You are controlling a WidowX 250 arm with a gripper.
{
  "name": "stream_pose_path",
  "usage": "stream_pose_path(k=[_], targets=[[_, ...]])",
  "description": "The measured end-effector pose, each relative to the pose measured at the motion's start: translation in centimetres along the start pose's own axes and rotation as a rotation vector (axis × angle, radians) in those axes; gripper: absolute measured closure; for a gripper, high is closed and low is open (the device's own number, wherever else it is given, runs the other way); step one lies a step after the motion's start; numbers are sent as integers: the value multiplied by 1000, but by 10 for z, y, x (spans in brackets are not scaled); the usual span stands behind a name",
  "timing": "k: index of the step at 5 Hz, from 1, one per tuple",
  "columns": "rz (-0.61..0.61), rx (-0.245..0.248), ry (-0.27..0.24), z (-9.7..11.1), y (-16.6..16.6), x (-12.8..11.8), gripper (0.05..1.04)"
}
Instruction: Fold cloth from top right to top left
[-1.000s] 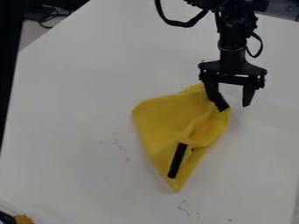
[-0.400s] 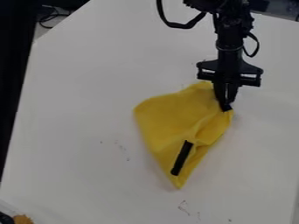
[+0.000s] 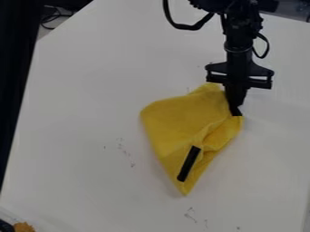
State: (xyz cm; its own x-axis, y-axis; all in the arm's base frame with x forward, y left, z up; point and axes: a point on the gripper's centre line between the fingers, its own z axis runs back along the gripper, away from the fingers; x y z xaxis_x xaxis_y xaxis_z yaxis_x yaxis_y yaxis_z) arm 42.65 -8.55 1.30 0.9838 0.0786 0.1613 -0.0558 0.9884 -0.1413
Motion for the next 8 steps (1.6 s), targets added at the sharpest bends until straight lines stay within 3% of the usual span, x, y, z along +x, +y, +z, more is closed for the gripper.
stream_pose_path(k=[1, 2, 3, 4, 5, 6, 7, 8], targets=[[-23, 55, 28, 7, 1, -1, 1032], [-40, 133, 27, 27, -2, 6, 1032], [-55, 176, 14, 40, -5, 10, 1032], [-52, 166, 0, 37, -9, 10, 1009], [-42, 136, -4, 30, -12, 7, 864], [-32, 133, -15, 29, -12, 9, 609], [-25, 142, 6, 28, -10, 4, 299], [-18, 156, 19, 28, -8, 2, 82]])
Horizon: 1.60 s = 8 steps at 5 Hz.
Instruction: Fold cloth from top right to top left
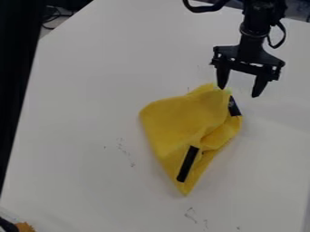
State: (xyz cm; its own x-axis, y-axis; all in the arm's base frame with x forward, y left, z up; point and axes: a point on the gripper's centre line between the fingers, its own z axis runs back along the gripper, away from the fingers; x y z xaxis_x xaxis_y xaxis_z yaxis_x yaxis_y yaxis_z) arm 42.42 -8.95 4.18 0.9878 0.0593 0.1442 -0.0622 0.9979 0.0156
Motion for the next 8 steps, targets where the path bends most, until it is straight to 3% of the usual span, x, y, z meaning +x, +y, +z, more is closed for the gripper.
stream_pose_path(k=[2, 3, 4, 6, 7, 8], targets=[[2, -28, 8, -6, 4, 1, 84], [8, -53, 7, -11, 5, 2, 139], [4, -64, 23, -22, 4, -1, 353], [13, -95, 25, -27, 4, -1, 148], [14, -103, 27, -29, 2, 1, 148], [24, -112, 32, -32, 7, 7, 437]])
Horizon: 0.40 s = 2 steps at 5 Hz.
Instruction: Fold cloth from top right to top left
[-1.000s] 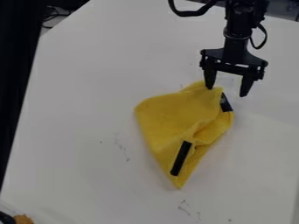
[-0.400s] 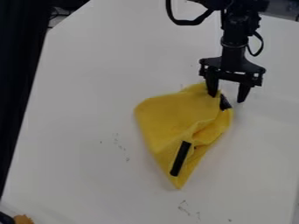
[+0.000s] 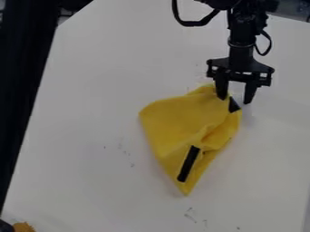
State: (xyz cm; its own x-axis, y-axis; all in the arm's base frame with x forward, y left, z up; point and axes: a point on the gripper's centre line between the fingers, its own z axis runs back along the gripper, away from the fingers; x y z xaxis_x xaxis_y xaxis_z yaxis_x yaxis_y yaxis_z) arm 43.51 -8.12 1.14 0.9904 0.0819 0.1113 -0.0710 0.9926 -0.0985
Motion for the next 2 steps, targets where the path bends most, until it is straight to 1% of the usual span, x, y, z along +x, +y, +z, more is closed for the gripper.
stream_pose_path(k=[1, 2], targets=[[-3, -19, 6, -3, 5, 3, 730], [-11, -29, 6, -3, 5, 4, 931]])
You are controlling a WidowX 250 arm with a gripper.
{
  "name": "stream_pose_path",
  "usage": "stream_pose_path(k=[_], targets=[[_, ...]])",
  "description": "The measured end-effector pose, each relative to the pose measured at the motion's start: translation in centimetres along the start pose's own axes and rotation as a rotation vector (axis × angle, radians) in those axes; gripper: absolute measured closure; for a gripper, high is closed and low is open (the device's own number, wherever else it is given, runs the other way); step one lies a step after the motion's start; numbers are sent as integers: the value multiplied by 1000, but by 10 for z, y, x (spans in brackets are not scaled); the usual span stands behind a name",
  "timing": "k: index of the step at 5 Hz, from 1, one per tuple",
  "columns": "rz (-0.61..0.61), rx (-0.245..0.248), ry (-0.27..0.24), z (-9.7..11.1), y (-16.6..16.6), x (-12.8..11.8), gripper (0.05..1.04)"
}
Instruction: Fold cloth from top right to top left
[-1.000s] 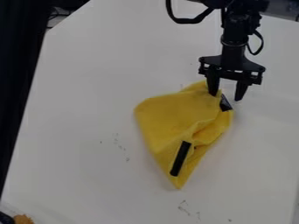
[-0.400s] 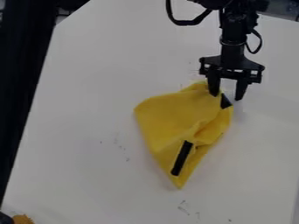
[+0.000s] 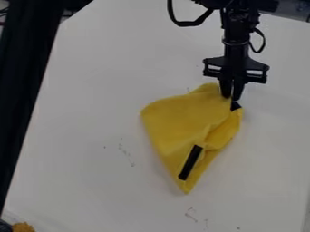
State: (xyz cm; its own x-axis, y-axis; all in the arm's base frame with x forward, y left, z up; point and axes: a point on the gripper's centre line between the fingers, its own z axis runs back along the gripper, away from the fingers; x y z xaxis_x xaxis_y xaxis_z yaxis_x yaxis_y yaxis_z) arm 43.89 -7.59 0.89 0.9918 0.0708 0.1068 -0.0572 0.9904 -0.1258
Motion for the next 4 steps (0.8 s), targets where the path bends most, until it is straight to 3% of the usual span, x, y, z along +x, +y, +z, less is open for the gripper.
stream_pose_path(k=[1, 2, 3, 4], targets=[[-5, -2, 0, -2, 0, -1, 1021], [-2, 31, -23, 2, 2, -5, 1030], [-8, 120, -43, 33, -3, -12, 1030], [21, 177, -121, 76, 5, -25, 1030]])
